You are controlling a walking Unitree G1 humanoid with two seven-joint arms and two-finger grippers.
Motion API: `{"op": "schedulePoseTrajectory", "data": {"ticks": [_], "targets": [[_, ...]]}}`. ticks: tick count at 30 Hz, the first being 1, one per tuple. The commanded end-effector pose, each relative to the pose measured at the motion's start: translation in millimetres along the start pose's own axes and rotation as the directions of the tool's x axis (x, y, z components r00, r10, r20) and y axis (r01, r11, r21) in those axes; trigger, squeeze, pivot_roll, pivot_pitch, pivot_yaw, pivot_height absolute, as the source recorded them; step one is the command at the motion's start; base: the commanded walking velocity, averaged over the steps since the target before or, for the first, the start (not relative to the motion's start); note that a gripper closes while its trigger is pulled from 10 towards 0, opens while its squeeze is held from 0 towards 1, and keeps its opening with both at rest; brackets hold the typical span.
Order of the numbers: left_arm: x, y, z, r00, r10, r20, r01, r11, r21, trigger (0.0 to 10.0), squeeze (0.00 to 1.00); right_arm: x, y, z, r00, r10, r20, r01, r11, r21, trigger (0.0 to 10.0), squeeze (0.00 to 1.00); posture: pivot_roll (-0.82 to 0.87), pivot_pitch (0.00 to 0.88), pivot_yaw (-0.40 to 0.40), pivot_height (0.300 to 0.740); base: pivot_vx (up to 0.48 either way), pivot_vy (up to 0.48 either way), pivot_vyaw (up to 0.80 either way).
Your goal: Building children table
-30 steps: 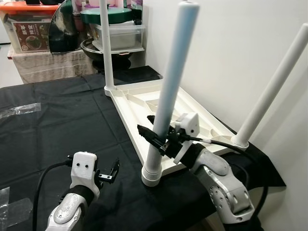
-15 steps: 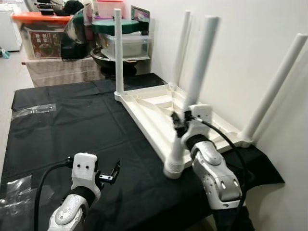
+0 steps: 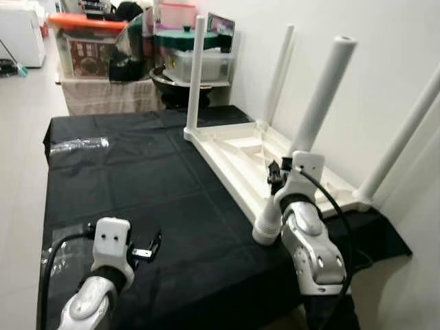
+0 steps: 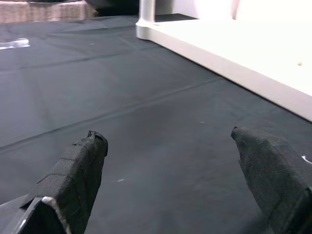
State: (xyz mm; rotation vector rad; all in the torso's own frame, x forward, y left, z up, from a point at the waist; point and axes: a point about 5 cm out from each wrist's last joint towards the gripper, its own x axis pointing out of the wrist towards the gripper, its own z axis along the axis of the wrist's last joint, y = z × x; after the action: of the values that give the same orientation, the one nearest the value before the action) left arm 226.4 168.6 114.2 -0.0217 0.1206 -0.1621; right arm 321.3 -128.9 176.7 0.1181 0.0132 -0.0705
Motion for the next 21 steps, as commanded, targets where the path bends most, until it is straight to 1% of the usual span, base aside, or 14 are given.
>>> {"op": "schedulePoseTrajectory", "data": {"ticks": [1,4,6,7,9,11,14,15,16,18,19,20,21], "targets": [[3.3,-2.7,1.1,1.000,-0.013,0.006,0.013,1.000,0.003,10.0,0.00,0.3,0.5,-20.4,0.994,0.027,-0.105,-0.023,0.999,0.033,10.0,0.00,0.09,0.000,-0.095,0.740,0.000,0.000,0.00],[4.9,-1.8,2.2,1.000,-0.010,0.014,0.009,1.000,0.010,10.0,0.00,2.3,6.3,-18.2,0.990,0.099,-0.097,-0.092,0.993,0.069,10.0,0.00,0.09,0.000,-0.095,0.740,0.000,0.000,0.00],[5.4,-1.6,2.5,1.000,-0.009,0.016,0.008,1.000,0.011,10.0,0.00,2.6,7.2,-18.2,0.989,0.112,-0.097,-0.105,0.992,0.076,10.0,0.00,0.09,0.000,-0.095,0.740,0.000,0.000,0.00],[7.4,-2.2,4.3,1.000,-0.010,0.027,0.010,1.000,0.010,10.0,0.00,1.4,13.8,-17.4,0.979,0.184,-0.089,-0.175,0.979,0.100,10.0,0.00,0.09,0.000,-0.090,0.740,0.000,0.000,0.00],[9.1,-3.0,6.0,0.999,-0.017,0.036,0.017,1.000,0.013,10.0,0.00,-1.8,21.8,-15.3,0.965,0.250,-0.072,-0.242,0.964,0.113,10.0,0.00,0.08,0.000,-0.086,0.740,0.000,0.000,0.00],[9.4,-3.2,6.2,0.999,-0.019,0.038,0.019,1.000,0.014,10.0,0.00,-2.5,23.3,-14.8,0.963,0.261,-0.068,-0.253,0.961,0.115,10.0,0.00,0.08,0.000,-0.086,0.740,0.000,0.000,0.00],[11.3,-5.1,7.8,0.998,-0.037,0.044,0.036,0.999,0.018,10.0,0.00,-13.2,41.8,-12.9,0.913,0.406,-0.044,-0.400,0.911,0.104,10.0,0.00,0.08,0.000,-0.081,0.740,0.000,0.000,0.00],[11.6,-5.5,8.0,0.998,-0.040,0.045,0.039,0.999,0.018,10.0,0.00,-15.5,45.0,-12.7,0.901,0.432,-0.041,-0.426,0.899,0.101,10.0,0.00,0.08,0.000,-0.081,0.740,0.000,0.000,0.00],[12.0,-6.0,8.3,0.998,-0.046,0.046,0.045,0.999,0.018,10.0,0.00,-19.0,49.5,-13.5,0.879,0.475,-0.042,-0.469,0.877,0.098,10.0,0.00,0.08,0.000,-0.079,0.740,0.000,0.000,0.00],[12.0,-6.0,8.3,0.998,-0.046,0.046,0.045,0.999,0.018,10.0,0.00,-19.0,49.5,-13.5,0.879,0.475,-0.042,-0.469,0.877,0.098,10.0,0.00,0.08,0.000,-0.079,0.740,0.000,0.000,0.00],[12.4,-7.0,8.3,0.997,-0.055,0.047,0.054,0.998,0.020,10.0,0.00,-22.2,52.9,-13.8,0.858,0.512,-0.037,-0.507,0.857,0.091,10.0,0.00,0.08,0.000,-0.077,0.740,0.000,-0.285,0.00],[12.4,-7.0,8.3,0.997,-0.055,0.047,0.054,0.998,0.020,10.0,0.00,-22.2,52.9,-13.8,0.858,0.512,-0.037,-0.507,0.857,0.091,10.0,0.00,0.08,0.000,-0.077,0.740,0.000,-0.285,0.00],[12.7,-7.7,8.5,0.997,-0.061,0.048,0.060,0.998,0.018,10.0,0.00,-23.5,54.2,-13.8,0.848,0.530,-0.034,-0.525,0.847,0.086,10.0,0.00,0.08,0.000,-0.077,0.740,0.000,-0.428,0.00]]}}
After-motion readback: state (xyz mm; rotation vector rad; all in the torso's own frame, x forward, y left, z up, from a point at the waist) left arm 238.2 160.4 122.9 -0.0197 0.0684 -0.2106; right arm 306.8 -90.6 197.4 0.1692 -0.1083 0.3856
